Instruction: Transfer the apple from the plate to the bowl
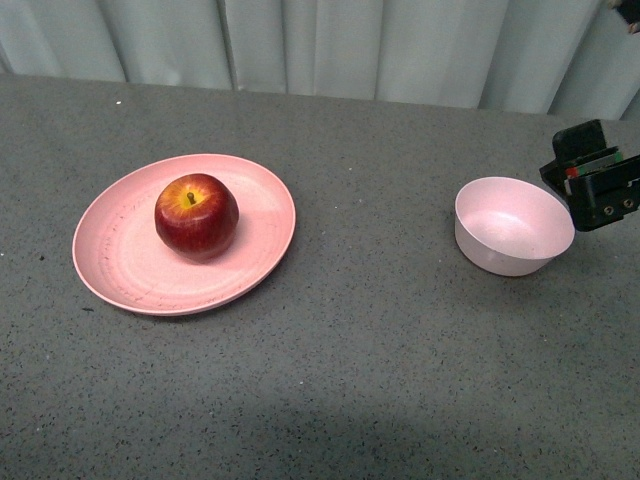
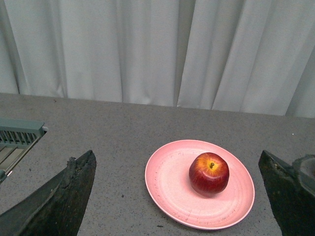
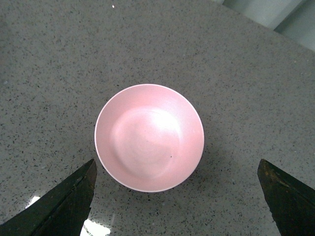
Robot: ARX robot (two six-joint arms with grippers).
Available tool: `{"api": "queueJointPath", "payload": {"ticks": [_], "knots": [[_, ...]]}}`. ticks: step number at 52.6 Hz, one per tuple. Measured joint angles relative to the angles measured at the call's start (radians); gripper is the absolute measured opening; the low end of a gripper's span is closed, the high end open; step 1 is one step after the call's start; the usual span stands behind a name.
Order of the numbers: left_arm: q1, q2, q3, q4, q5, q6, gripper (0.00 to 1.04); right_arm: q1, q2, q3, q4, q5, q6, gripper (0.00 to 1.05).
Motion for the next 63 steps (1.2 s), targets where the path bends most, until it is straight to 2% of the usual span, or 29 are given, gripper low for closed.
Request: {"api": "queueJointPath", "payload": {"ticks": [30, 63], "knots": [[0.000, 0.000, 0.000, 0.000, 0.000, 0.000, 0.98, 0.034, 0.241, 0.216, -0.120, -0.005, -0.078, 0.95], [0.000, 0.000, 0.000, 0.000, 0.000, 0.000, 0.98, 0.142, 0.473, 0.397, -0.257, -0.019, -0.125, 0.95]]}}
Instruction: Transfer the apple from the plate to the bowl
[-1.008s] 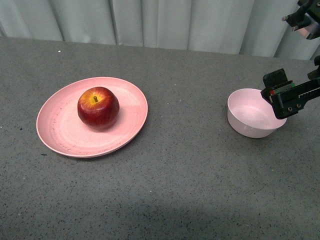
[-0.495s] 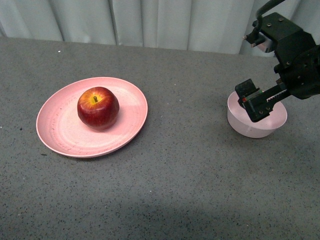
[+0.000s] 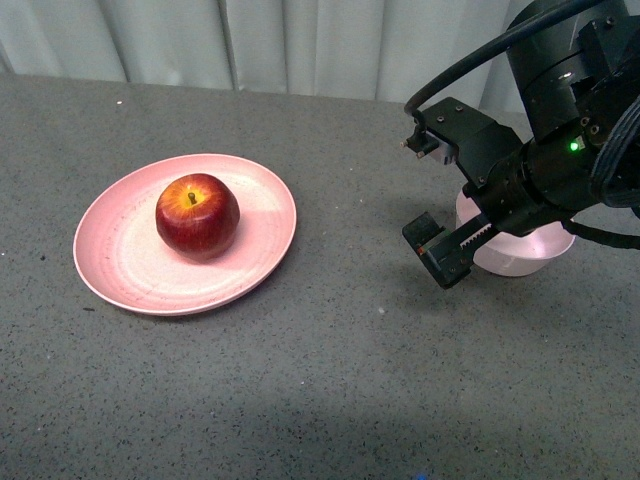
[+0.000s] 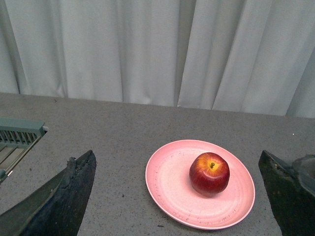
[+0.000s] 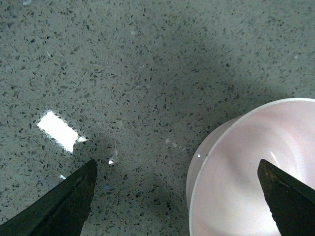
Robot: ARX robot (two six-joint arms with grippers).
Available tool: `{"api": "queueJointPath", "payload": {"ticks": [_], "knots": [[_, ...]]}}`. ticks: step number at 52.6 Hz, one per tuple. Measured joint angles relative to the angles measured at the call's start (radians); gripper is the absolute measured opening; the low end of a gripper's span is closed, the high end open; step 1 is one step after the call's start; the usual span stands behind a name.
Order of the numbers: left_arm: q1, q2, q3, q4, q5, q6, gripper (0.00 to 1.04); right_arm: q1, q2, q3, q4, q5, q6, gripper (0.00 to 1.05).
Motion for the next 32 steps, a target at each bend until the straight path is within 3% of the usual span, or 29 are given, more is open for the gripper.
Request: {"api": "queueJointPath", "payload": {"ticks": [19, 32], "knots": [[0.000, 0.000, 0.000, 0.000, 0.000, 0.000, 0.98, 0.002, 0.050, 0.037, -0.052, 0.045, 0.014, 0.45], [0.000, 0.000, 0.000, 0.000, 0.000, 0.000, 0.98, 0.000, 0.049, 0.040, -0.061, 0.027, 0.011, 0.01]]}}
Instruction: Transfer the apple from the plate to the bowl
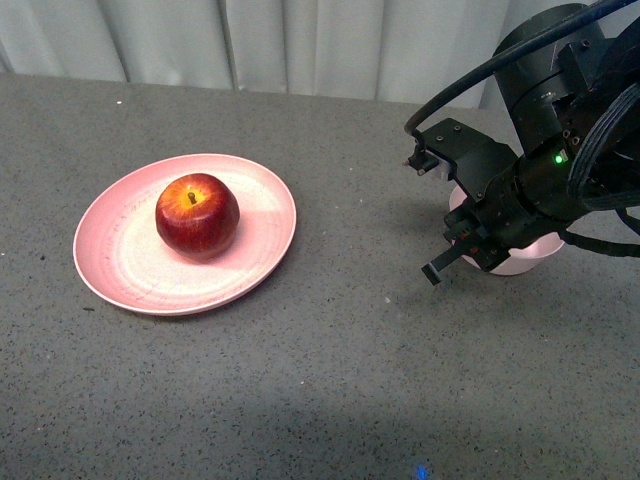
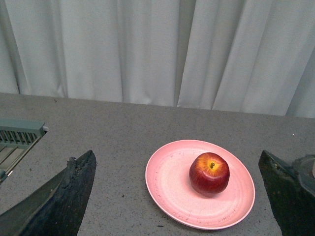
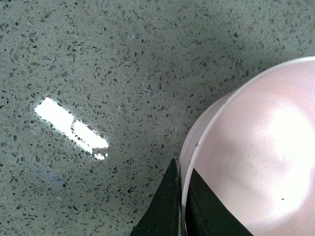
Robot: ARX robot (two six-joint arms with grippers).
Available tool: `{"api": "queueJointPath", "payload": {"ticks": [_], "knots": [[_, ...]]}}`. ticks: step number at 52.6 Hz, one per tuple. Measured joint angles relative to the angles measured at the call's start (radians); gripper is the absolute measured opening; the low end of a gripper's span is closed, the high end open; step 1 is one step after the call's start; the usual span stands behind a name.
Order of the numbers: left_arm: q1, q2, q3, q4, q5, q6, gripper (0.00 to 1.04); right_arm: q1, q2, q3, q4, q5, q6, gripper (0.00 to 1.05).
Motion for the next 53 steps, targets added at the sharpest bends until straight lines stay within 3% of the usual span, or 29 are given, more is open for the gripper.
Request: {"api": "queueJointPath", "payload": {"ticks": [14, 32, 53], "knots": [[0.000, 0.000, 0.000, 0.000, 0.000, 0.000, 0.98, 0.027, -0.100, -0.019, -0.010, -0.042, -0.031, 0.01], [0.000, 0.000, 0.000, 0.000, 0.000, 0.000, 0.98, 0.187, -0.113, -0.010, -0.032, -0.141, -0.038, 0.01], [0.000, 0.000, 0.000, 0.000, 0.000, 0.000, 0.98, 0.227, -0.011, 0.101, -0.046, -0.161, -0.013, 0.01]]}}
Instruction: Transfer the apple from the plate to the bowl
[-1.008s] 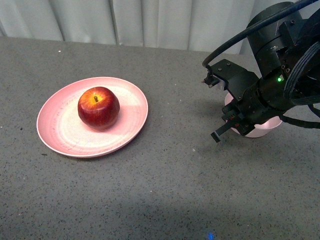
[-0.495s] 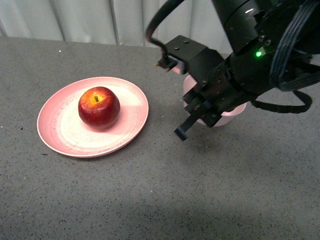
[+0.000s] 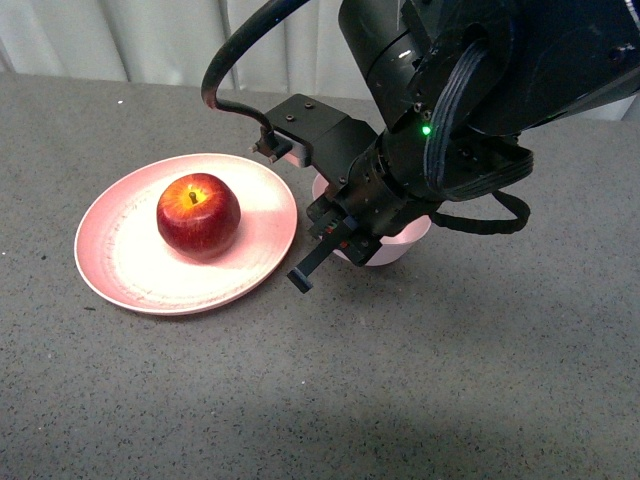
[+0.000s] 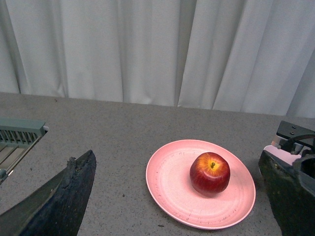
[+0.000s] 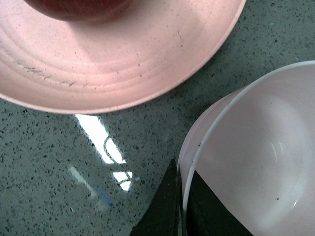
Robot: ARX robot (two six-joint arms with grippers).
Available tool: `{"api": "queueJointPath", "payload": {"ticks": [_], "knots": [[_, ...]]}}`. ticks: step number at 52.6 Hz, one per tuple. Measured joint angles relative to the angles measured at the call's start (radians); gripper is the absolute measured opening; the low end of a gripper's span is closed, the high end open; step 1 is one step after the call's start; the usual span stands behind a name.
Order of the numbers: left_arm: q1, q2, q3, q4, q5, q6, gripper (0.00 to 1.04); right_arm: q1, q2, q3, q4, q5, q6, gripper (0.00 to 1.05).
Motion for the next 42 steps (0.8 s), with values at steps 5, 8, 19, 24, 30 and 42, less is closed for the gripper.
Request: {"api": "queueJointPath", "payload": {"ticks": [5, 8, 19, 24, 30, 42], "knots": [[0.000, 0.000, 0.000, 0.000, 0.000, 0.000, 0.98, 0.010, 0.019, 0.016, -0.005, -0.005, 0.011, 0.01], [0.000, 0.000, 0.000, 0.000, 0.000, 0.000, 0.98, 0.013, 0.023, 0.018, -0.008, -0.006, 0.015, 0.01], [0.000, 0.000, 0.000, 0.000, 0.000, 0.000, 0.98, 0.018, 0.040, 0.018, -0.004, -0.005, 0.021, 0.03], [0.000, 0.000, 0.000, 0.000, 0.000, 0.000, 0.98, 0.015, 0.040, 0.012, 0.033, -0.009, 0.027, 0.18], [0.000, 0.000, 0.000, 0.000, 0.000, 0.000, 0.98, 0.009, 0.035, -0.011, 0.074, -0.014, 0.039, 0.34], [0.000, 0.000, 0.000, 0.000, 0.000, 0.000, 0.98, -0.013, -0.070, -0.124, 0.238, 0.035, 0.111, 0.74]]}}
